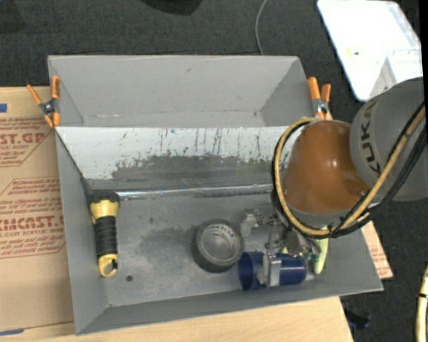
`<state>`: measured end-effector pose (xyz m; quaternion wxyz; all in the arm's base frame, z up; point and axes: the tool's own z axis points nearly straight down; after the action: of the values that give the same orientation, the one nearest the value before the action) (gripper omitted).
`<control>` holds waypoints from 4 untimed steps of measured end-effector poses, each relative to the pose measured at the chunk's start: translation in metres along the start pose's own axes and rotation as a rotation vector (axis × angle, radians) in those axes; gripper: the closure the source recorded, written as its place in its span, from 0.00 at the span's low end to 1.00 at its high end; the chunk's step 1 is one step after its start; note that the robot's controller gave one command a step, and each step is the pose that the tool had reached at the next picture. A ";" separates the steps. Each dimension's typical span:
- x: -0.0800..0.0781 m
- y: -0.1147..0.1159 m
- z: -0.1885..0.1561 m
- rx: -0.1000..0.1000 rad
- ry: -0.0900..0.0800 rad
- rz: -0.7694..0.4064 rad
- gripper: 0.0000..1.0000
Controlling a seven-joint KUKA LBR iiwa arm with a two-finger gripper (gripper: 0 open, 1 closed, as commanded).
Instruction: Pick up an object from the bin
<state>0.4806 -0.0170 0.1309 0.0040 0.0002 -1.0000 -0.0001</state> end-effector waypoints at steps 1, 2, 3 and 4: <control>-0.002 0.000 -0.004 0.000 -0.008 0.000 0.00; -0.002 -0.057 0.063 0.002 -0.018 -0.032 0.00; -0.003 -0.045 -0.002 0.000 -0.023 -0.040 0.00; -0.015 -0.096 0.019 -0.001 -0.011 -0.273 0.00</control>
Offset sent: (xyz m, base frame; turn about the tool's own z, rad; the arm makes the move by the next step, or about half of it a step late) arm -0.0017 -0.0545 -0.0609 -0.0388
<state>0.4954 -0.1130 0.1122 -0.0016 0.1362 -0.9907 -0.0012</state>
